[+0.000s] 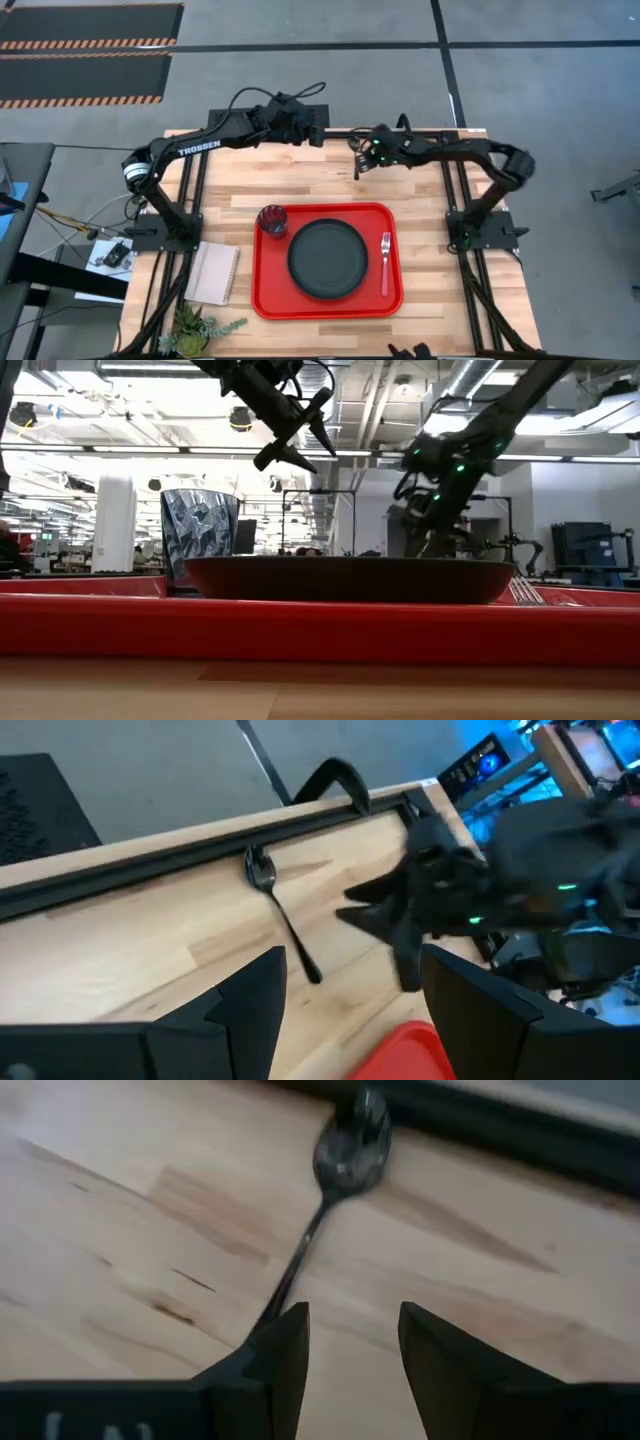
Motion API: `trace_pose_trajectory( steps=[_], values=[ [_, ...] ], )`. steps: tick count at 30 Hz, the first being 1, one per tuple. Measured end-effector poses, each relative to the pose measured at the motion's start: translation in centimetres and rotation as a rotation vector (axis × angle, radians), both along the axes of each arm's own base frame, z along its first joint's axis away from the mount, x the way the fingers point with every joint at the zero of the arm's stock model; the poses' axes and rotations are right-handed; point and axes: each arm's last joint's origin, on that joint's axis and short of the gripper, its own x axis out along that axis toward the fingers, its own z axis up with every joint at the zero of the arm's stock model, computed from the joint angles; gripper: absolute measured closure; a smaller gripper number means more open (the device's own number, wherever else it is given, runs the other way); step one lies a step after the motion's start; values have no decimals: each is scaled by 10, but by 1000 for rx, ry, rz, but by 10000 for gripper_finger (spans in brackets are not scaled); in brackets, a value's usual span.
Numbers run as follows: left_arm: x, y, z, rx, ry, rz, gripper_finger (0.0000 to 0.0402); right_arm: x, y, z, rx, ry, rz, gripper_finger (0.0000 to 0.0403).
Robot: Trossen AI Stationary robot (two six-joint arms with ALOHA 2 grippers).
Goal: Pick and place plate/cup/fork/spoon on tray
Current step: Put the black spoon on the orange serving tray between the pink fork and black plate
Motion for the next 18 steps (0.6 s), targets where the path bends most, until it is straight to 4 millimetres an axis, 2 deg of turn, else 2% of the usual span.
trace_pose_trajectory(
  steps=[8, 13, 15, 18],
  values=[
    [-3, 6, 0, -22, -5, -15, 187, 32, -23, -13, 58, 43, -9, 219],
    [-3, 6, 0, -9, 1, -28, 187, 39, -28, -16, 78, 74, -2, 224],
    [-4, 8, -1, -6, 4, -24, 187, 35, -26, -11, 97, 92, 0, 229],
    [-2, 14, -9, -10, 28, -3, 187, 22, -20, 13, 97, 114, 10, 235]
  ],
)
